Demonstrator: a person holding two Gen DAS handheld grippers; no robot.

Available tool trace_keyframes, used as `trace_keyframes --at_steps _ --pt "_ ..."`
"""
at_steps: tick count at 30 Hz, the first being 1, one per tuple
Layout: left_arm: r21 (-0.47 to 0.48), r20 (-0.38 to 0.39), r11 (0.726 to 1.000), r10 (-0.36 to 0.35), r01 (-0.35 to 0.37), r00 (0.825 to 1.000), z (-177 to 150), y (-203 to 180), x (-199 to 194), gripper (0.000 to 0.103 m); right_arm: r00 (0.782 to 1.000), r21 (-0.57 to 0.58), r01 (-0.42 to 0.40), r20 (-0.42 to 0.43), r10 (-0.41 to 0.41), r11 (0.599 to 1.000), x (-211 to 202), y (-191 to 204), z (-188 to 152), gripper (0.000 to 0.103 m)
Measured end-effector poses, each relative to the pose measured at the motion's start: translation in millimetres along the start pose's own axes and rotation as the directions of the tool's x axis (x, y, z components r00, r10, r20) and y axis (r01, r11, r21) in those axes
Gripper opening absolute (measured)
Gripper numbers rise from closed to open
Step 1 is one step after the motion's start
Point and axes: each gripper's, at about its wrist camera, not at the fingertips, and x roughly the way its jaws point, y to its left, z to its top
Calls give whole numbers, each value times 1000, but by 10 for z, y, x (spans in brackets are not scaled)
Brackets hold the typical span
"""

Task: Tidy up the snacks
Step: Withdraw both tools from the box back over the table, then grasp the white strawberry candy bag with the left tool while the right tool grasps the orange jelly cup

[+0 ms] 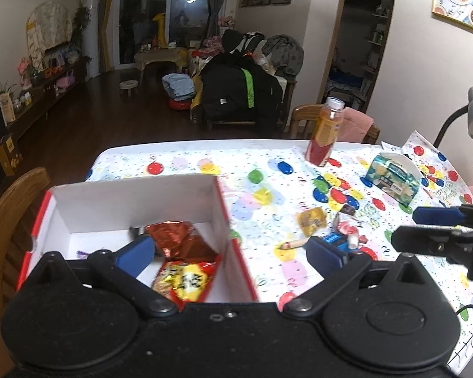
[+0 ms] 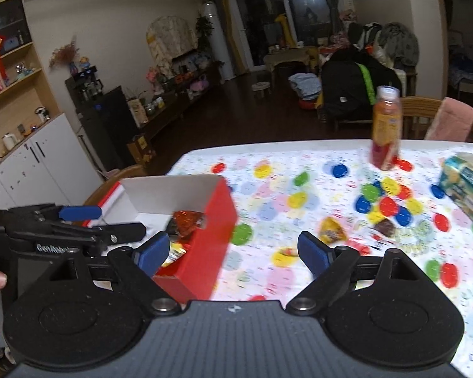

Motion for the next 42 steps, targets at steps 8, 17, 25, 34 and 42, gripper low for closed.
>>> trace_keyframes --at_steps 8,17,25,34,42 --pt "23 -11 999 -30 30 999 -48 -455 218 102 995 -10 84 -56 -84 996 -69 -537 -300 89" --pt "24 -84 997 -66 68 994 -146 -849 625 102 985 25 125 -126 -121 992 55 -1007 -593 89" --pt "63 -120 992 -98 106 988 0 -1183 1028 102 979 13 116 -173 -112 993 296 -1199 -746 89" --pt "178 -193 970 -129 164 973 145 -1652 1649 102 972 -43 83 -216 -90 996 696 -1193 -828 89" --pt "284 -285 936 -127 210 950 137 -2014 2184 101 966 -96 41 -250 -64 994 951 -1151 -869 89"
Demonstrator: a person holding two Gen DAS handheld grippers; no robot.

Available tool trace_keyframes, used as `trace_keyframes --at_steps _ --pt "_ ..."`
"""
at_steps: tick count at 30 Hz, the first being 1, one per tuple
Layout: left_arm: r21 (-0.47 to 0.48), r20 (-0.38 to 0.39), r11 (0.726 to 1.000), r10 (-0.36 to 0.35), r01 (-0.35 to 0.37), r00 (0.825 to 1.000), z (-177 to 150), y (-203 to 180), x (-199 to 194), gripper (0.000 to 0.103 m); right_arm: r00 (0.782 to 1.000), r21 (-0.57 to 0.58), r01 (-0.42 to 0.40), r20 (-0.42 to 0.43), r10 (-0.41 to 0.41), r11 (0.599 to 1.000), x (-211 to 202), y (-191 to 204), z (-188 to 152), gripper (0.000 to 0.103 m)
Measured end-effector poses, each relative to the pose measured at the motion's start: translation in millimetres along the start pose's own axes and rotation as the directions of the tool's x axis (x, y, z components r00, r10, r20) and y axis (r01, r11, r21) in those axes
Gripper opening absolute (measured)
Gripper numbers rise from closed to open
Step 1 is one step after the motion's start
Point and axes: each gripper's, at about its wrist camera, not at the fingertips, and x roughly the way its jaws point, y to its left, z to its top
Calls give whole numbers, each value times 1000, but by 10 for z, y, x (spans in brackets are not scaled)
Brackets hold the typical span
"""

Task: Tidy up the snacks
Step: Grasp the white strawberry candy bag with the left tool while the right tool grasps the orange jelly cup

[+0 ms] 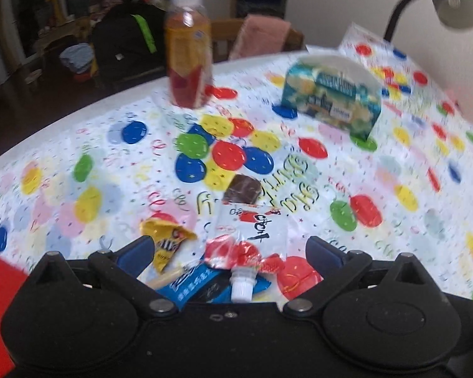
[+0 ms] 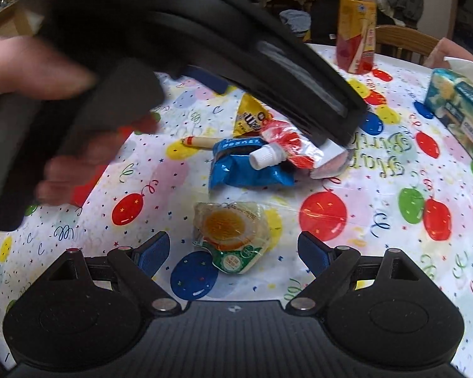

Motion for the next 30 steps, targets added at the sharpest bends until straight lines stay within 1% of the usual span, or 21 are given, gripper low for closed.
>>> trace_keyframes --at_steps 4,7,10,13,14,15,17,18,19,21,22,27,30 --pt "55 -77 998 -2 6 997 113 -83 269 98 1000 -18 -13 -3 13 1000 72 4 24 89" --pt "67 -109 998 -6 13 994 155 -101 407 96 1000 -15 -22 -10 22 1000 135 -8 39 89" --pt "79 -129 997 -8 19 992 173 -118 503 92 1000 -18 -22 -14 22 1000 196 -12 38 89" --pt "95 -147 995 -3 17 989 176 -135 579 85 1000 -22 -23 -20 22 999 245 -9 49 89" --pt "97 -155 995 -5 20 988 176 -137 604 79 1000 -29 -20 -21 20 999 263 -1 52 89" --pt "96 -164 995 -7 23 986 172 -138 626 76 1000 -36 -19 -23 19 999 282 5 58 89" --pt "92 -171 995 -19 35 985 165 -133 651 72 1000 -45 -20 -23 19 999 304 20 63 82" --pt "88 -172 995 -27 43 985 162 -133 656 68 999 -49 -18 -29 17 999 316 28 65 74" --pt "86 -173 995 -34 50 984 161 -135 658 67 999 -52 -18 -34 16 999 325 34 64 68" --pt "90 -171 995 -31 47 985 156 -142 652 67 999 -56 -14 -33 12 998 328 44 61 65" --pt "87 -173 995 -31 47 984 157 -140 651 67 999 -60 -8 -31 6 998 324 52 61 61" --pt "85 -170 995 -28 43 985 157 -141 646 66 999 -53 4 -39 -6 999 310 73 64 57" --pt "81 -165 996 -21 35 986 143 -132 622 66 999 -31 -7 -48 5 999 271 46 63 57"
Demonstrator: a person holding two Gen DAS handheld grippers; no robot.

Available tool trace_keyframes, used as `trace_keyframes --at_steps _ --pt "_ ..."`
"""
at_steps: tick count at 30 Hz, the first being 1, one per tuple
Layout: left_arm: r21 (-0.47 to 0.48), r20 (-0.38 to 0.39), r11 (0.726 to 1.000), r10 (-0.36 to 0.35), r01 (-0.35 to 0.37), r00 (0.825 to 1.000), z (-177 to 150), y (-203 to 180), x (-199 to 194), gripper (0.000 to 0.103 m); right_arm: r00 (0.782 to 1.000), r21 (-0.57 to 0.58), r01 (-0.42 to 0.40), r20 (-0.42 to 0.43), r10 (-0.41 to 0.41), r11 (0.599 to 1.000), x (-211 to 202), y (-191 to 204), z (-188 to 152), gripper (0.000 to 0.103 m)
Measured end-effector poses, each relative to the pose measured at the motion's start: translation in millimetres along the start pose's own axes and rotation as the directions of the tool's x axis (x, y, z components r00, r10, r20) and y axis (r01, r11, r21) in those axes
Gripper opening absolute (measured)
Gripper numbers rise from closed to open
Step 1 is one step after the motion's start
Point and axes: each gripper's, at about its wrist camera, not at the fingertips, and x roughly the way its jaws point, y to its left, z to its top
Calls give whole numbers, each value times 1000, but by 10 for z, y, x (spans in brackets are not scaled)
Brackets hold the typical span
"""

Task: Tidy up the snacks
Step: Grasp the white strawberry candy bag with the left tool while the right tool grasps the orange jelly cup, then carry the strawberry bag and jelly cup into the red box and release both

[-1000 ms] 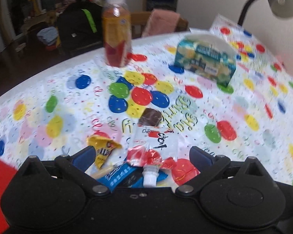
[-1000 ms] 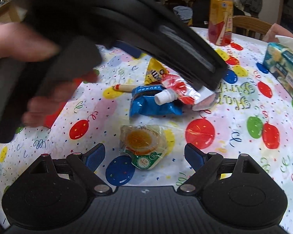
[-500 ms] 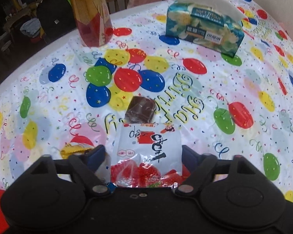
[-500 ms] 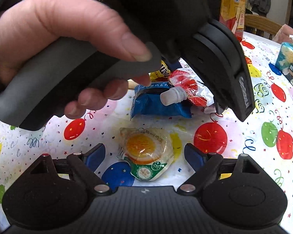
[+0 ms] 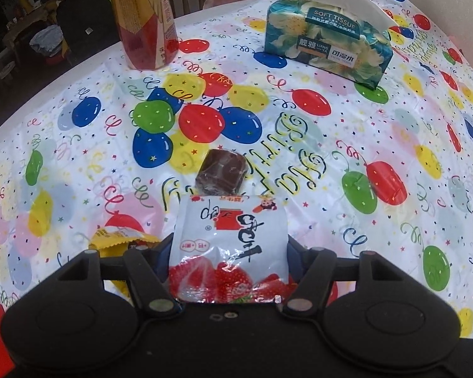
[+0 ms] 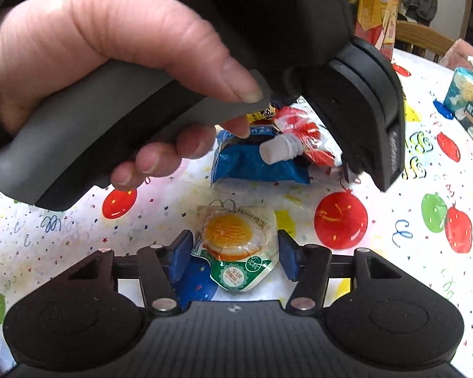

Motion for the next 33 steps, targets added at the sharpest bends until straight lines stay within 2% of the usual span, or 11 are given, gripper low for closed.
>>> trace_keyframes --at_steps 8,14,25,33 --pt "-54 45 998 -20 23 999 -79 69 -252 66 1000 68 22 10 -23 997 -320 -170 -71 56" --pt "-89 82 995 -33 40 996 -190 140 -562 66 998 65 60 20 -61 996 -598 -174 -91 56" --pt "-179 169 982 -22 53 985 -565 393 -1200 66 993 56 86 71 -90 995 -1027 21 20 56" --pt "-267 216 962 7 52 976 -978 751 -1680 66 994 50 49 99 -53 998 -1171 307 224 56"
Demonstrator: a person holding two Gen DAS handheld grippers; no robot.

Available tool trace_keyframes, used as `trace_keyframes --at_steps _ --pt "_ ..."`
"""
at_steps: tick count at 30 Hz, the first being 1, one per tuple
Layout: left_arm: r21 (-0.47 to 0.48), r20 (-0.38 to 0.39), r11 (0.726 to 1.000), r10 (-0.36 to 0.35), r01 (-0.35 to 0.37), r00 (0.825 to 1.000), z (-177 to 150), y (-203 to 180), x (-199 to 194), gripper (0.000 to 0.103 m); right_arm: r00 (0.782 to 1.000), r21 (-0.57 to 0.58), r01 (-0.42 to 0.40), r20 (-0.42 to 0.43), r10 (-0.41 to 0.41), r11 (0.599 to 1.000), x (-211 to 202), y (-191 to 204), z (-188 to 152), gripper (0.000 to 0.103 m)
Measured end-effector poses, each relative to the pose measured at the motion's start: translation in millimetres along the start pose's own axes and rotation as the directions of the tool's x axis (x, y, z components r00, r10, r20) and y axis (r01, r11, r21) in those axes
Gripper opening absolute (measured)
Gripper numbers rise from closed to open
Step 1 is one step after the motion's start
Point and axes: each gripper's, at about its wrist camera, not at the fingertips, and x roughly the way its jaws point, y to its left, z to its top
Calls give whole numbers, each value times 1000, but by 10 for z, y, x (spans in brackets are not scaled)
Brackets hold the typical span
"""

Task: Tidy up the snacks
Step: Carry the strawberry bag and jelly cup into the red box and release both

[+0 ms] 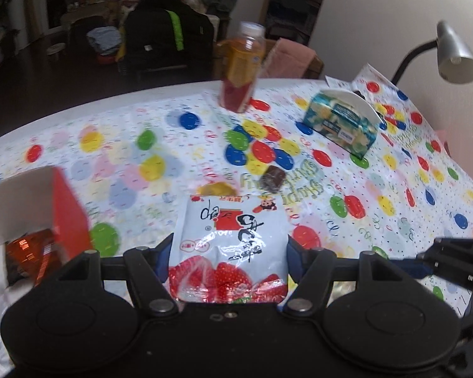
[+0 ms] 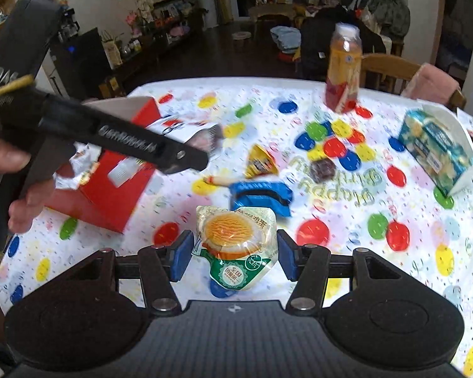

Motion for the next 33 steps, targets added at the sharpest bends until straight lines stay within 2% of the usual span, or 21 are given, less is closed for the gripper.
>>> trace_keyframes --at_steps 8,19,27,33 --pt "-81 49 996 46 -42 998 -208 482 -460 66 999 -54 -31 23 33 998 1 481 235 56" --pt "-171 78 980 118 -104 990 -515 1149 -918 66 996 -121 -81 30 85 989 217 1187 556 56" --pt "-222 75 963 176 -156 982 -676 1655 -1109 66 993 -149 -109 16 113 983 503 1640 780 56" --pt "-250 59 947 225 -204 973 -746 2022 -1139 66 995 -173 -97 2 99 980 783 1903 926 56"
